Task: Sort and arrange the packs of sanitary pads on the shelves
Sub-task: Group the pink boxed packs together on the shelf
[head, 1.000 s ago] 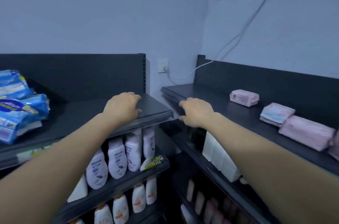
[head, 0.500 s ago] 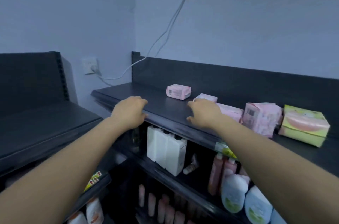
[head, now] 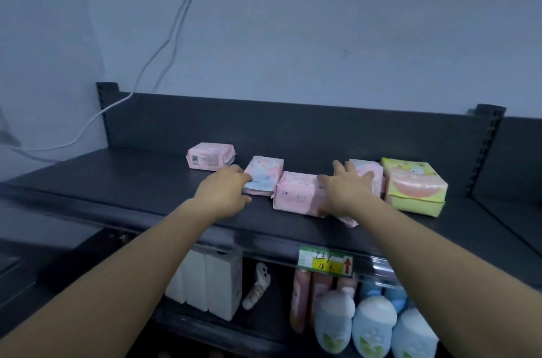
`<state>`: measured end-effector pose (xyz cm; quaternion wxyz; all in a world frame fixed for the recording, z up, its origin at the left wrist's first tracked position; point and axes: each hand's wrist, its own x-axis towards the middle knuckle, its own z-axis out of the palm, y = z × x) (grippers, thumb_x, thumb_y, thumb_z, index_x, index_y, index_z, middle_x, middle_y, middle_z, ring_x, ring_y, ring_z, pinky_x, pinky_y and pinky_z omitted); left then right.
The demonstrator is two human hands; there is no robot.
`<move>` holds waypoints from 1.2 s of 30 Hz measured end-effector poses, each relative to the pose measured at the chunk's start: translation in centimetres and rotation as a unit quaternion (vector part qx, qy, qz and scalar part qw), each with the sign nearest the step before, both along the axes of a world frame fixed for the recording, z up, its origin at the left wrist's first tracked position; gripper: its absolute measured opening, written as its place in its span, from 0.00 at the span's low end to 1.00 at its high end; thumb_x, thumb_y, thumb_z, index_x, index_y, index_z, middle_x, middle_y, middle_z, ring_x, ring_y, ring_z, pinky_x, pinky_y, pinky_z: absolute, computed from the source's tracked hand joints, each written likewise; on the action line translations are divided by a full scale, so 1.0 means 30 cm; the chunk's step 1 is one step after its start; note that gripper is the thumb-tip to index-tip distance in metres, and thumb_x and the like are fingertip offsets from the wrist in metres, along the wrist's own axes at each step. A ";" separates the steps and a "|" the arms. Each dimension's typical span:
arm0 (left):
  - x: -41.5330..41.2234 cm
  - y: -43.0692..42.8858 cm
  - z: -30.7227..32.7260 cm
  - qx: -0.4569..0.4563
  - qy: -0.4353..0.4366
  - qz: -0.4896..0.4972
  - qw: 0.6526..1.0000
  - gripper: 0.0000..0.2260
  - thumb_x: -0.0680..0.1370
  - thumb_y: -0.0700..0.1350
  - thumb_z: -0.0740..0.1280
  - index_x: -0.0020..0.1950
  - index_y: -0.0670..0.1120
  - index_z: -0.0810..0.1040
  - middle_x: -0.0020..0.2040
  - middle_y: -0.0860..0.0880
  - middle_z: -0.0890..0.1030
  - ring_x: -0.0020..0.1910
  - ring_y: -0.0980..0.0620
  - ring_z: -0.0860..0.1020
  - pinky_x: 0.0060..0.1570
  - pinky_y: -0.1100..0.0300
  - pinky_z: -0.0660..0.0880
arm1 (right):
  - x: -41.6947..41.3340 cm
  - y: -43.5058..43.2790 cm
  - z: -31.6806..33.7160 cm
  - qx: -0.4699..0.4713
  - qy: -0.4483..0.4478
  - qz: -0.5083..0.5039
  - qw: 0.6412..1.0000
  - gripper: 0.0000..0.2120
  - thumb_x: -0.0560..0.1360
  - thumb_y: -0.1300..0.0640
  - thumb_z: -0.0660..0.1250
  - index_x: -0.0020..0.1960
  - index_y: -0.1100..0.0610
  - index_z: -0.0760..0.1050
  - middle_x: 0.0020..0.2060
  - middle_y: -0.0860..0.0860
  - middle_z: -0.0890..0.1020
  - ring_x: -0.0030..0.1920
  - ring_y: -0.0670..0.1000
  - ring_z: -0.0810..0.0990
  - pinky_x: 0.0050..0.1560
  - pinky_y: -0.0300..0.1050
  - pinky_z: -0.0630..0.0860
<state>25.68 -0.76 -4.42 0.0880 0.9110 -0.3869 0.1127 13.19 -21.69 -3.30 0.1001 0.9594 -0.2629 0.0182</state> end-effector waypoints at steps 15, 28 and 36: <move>0.302 -0.255 -0.112 -0.011 0.067 0.006 0.998 0.30 0.72 0.54 0.70 0.72 0.51 0.64 0.68 0.48 0.68 0.69 0.41 0.65 0.67 0.49 0.64 | 0.249 -0.141 -0.055 -0.043 0.003 0.157 0.987 0.21 0.66 0.34 0.69 0.49 0.49 0.73 0.49 0.47 0.79 0.55 0.53 0.74 0.54 0.55 0.64; 0.479 -0.271 -0.075 -0.184 0.156 0.178 0.954 0.43 0.66 0.53 0.78 0.74 0.47 0.60 0.74 0.42 0.52 0.69 0.38 0.66 0.64 0.49 0.69 | 0.371 -0.238 -0.080 0.142 -0.092 0.189 0.967 0.27 0.61 0.32 0.73 0.54 0.46 0.76 0.47 0.49 0.69 0.52 0.52 0.70 0.54 0.48 0.71; 0.615 -0.260 -0.090 -0.067 0.221 0.157 0.960 0.46 0.67 0.54 0.76 0.79 0.53 0.54 0.79 0.48 0.51 0.75 0.43 0.60 0.68 0.52 0.65 | 0.383 -0.237 -0.087 0.182 -0.085 0.194 0.960 0.29 0.67 0.33 0.69 0.64 0.45 0.73 0.52 0.47 0.80 0.56 0.53 0.77 0.54 0.48 0.75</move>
